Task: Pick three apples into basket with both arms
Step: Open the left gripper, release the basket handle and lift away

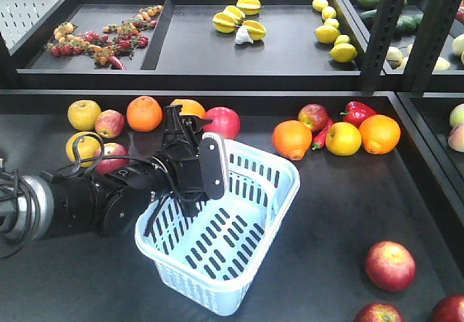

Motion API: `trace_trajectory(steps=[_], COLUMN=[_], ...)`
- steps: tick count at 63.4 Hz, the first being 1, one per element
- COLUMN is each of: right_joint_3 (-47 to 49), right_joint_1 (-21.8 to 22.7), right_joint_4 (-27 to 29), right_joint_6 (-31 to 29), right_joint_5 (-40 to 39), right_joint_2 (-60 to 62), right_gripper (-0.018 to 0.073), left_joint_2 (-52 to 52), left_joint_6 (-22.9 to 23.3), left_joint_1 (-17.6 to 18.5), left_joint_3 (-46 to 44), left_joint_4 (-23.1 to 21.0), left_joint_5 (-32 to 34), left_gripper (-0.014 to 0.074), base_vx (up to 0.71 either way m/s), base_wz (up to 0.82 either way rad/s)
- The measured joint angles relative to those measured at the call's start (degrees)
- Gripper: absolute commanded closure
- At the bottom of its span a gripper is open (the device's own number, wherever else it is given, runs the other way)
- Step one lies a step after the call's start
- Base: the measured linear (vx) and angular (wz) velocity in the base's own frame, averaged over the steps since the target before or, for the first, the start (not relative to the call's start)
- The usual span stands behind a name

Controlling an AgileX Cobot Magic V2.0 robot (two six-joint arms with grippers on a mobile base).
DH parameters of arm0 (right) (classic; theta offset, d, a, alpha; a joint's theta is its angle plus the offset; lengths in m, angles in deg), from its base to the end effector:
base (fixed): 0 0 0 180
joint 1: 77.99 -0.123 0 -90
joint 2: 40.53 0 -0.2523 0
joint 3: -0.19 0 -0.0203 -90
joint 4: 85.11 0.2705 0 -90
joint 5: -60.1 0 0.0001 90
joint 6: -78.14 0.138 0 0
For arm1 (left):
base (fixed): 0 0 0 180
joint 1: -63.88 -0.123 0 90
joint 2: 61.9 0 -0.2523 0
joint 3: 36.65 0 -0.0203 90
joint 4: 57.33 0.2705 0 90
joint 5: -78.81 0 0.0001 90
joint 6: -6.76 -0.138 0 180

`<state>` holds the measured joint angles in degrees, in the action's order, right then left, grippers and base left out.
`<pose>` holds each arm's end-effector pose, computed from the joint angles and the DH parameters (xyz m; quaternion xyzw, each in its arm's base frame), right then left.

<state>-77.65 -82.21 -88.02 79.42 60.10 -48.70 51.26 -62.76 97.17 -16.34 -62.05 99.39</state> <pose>0.1559 0.0115 0.2074 -0.0348 0.6812 0.0165 0.7311 0.3670 -0.2362 0.1297 0.6257 0.5508 0.1629 0.5278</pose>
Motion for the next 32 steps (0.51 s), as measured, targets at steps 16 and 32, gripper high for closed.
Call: trace_trajectory(steps=[16, 32], right_joint_3=[0.0, 0.0], right_joint_1=[0.0, 0.0], right_joint_4=[0.0, 0.0], right_joint_6=[0.0, 0.0], right_joint_5=[0.0, 0.0], right_joint_2=[0.0, 0.0], right_gripper=[0.0568, 0.0568], left_joint_2=[-1.34, -10.61], left_joint_6=[0.0, 0.45], left_joint_1=[0.0, 0.0], left_joint_3=[0.0, 0.0], left_joint_4=[-0.04, -4.52], left_joint_5=[-8.14, -20.92], left_gripper=[-0.0062, -0.0009], base_vx=[0.0, 0.0], base_wz=[0.0, 0.0])
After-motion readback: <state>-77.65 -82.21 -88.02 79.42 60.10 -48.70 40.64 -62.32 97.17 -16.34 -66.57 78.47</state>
